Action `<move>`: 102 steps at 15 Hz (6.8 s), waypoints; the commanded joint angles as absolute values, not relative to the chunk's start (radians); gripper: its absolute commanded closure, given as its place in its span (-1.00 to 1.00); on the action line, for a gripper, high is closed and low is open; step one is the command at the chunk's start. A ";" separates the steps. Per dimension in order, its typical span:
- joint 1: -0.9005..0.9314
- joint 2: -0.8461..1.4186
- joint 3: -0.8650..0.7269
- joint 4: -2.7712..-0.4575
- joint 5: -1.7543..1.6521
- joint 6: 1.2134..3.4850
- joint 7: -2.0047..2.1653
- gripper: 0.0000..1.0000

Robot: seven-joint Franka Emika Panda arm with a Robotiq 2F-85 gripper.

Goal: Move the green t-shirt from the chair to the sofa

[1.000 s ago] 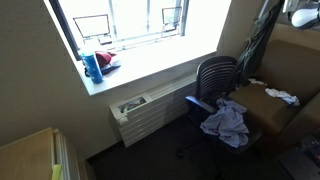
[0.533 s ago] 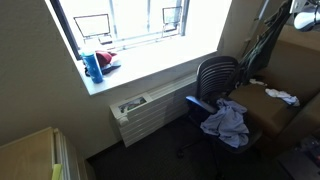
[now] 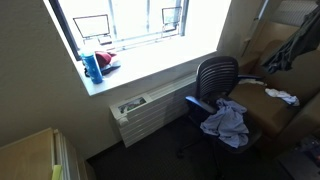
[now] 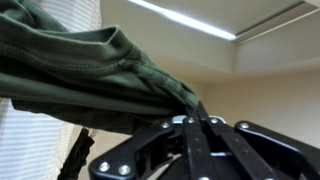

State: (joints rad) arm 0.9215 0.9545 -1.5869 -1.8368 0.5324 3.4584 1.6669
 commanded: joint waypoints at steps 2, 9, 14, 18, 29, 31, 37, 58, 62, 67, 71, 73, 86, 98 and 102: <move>0.941 1.083 -1.606 -1.983 0.653 3.379 1.608 0.98; 1.003 0.873 -1.456 -2.382 0.667 3.411 1.454 0.98; 1.074 0.760 -1.496 -2.572 0.687 3.298 1.406 0.98; 1.174 0.659 -1.458 -2.695 0.794 3.316 1.486 0.98; 1.699 0.946 -1.421 -2.800 1.009 3.477 1.839 0.98; 1.739 1.051 -1.393 -2.817 1.069 3.473 1.846 0.98; 1.690 1.344 -1.298 -2.780 1.285 3.462 1.788 0.98; 1.481 1.288 -1.383 -2.739 1.228 3.461 1.966 0.46; 1.251 1.191 -1.451 -2.621 1.136 3.424 2.013 -0.31; 1.329 1.230 -1.430 -2.677 1.166 3.415 2.005 0.44; 1.218 1.271 -1.401 -2.621 1.167 3.186 2.039 0.89; 1.154 1.280 -1.373 -2.609 1.144 3.087 2.049 1.00; 1.129 1.264 -1.446 -2.462 1.127 2.707 2.283 0.98; 1.284 1.202 -1.414 -2.393 1.007 2.788 2.533 -0.06; 1.280 1.205 -1.408 -2.401 0.948 2.787 2.560 -0.40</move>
State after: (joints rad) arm 1.2873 1.2470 -1.4153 -2.3941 0.9986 2.7534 2.5302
